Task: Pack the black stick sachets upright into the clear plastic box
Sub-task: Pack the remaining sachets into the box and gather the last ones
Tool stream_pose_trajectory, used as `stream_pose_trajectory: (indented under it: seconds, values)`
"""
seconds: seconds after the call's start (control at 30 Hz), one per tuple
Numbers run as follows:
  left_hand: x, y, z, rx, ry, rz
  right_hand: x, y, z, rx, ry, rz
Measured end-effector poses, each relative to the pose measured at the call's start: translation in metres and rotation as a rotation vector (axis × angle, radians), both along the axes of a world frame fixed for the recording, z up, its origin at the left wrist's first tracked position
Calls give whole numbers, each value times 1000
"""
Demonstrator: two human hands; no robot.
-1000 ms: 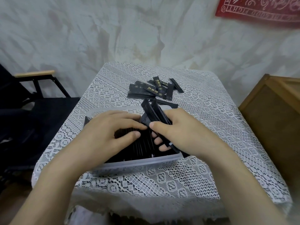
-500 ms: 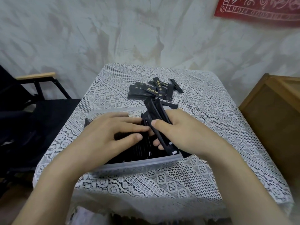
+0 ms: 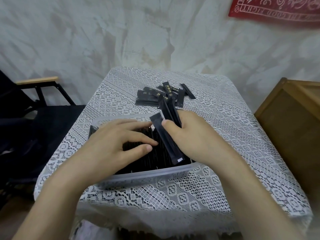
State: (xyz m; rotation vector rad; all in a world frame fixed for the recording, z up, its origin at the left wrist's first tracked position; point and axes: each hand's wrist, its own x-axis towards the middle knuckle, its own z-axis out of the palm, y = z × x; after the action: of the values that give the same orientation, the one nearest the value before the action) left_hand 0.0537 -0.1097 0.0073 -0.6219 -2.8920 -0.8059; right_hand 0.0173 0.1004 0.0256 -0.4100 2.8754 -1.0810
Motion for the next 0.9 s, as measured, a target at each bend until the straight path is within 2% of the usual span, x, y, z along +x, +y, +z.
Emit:
stream_pose_trajectory:
  seconds: [0.13,0.37,0.9]
  values:
    - [0,0,0,-3,-8,8,1,-2,0,11,-37,20]
    - [1,1,1,-4,-12,10,-4,4,-6,-155,-196,19]
    - [2,0,-1,8,9,12,-3,2,-8,-197,-217,75]
